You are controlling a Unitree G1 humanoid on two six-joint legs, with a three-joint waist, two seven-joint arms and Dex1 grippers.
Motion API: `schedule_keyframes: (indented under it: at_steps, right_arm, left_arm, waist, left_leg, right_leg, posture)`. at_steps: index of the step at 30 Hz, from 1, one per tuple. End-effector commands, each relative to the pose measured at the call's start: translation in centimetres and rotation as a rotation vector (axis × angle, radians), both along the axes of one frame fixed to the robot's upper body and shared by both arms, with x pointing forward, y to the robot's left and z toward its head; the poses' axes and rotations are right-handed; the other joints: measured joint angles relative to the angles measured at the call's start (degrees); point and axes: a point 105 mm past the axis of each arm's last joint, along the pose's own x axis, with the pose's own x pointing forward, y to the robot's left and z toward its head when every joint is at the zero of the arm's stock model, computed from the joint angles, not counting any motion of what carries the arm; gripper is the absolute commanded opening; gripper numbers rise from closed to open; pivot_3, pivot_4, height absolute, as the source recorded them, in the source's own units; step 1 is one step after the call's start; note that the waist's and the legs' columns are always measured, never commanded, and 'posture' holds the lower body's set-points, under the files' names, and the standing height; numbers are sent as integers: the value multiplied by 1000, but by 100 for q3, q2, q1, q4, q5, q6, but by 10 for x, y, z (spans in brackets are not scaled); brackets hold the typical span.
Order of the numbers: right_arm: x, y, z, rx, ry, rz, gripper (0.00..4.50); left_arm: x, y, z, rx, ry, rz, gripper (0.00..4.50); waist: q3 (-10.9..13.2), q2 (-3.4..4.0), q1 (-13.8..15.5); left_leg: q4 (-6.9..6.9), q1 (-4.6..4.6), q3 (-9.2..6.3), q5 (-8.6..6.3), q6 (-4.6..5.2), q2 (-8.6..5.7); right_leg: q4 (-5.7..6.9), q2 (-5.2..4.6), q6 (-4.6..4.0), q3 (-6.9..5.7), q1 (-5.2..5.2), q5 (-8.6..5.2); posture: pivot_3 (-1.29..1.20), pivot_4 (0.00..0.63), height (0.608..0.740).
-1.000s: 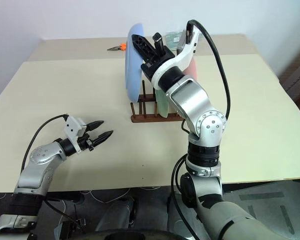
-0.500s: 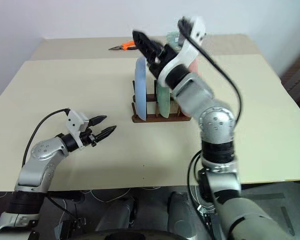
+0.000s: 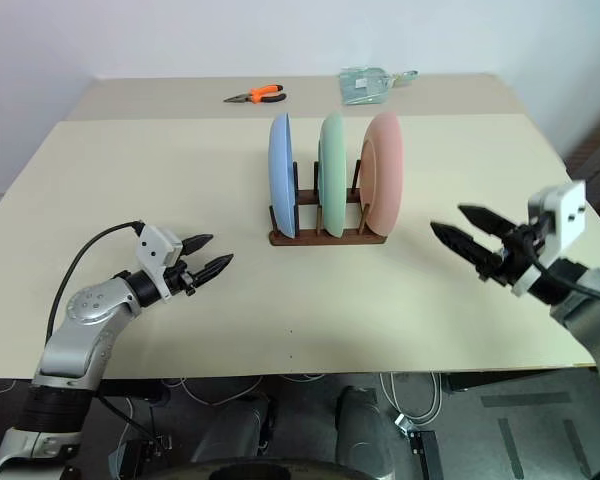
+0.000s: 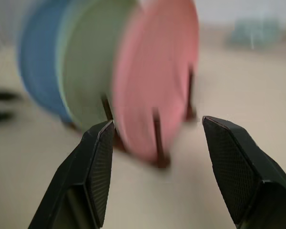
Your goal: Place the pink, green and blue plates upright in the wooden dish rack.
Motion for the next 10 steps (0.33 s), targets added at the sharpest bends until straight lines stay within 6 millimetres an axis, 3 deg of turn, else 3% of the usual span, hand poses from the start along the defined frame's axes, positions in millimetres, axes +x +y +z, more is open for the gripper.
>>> schedule_keyframes:
  at_steps: [1, 10]
  right_arm:
    - [12, -11, -8, -58, -43, -45, 2974]
    - [34, -5, -35, -126, -24, -3, 2974]
  left_arm:
    - [3, -7, 8, 24, -57, -12, 2979]
    - [-8, -14, 7, 0, -55, 9, 2979]
  waist:
    - [-1, 5, 1]
    - [0, 7, 54]
  left_leg:
    - [2, 0, 2, 0, 0, -1]
    - [-1, -6, -5, 0, 0, -4]
  right_leg:
    - [0, -1, 0, 1, 0, 0]
    - [-1, -3, -12, 0, -5, 14]
  posture:
    - [0, 150, 740]
    - [0, 150, 740]
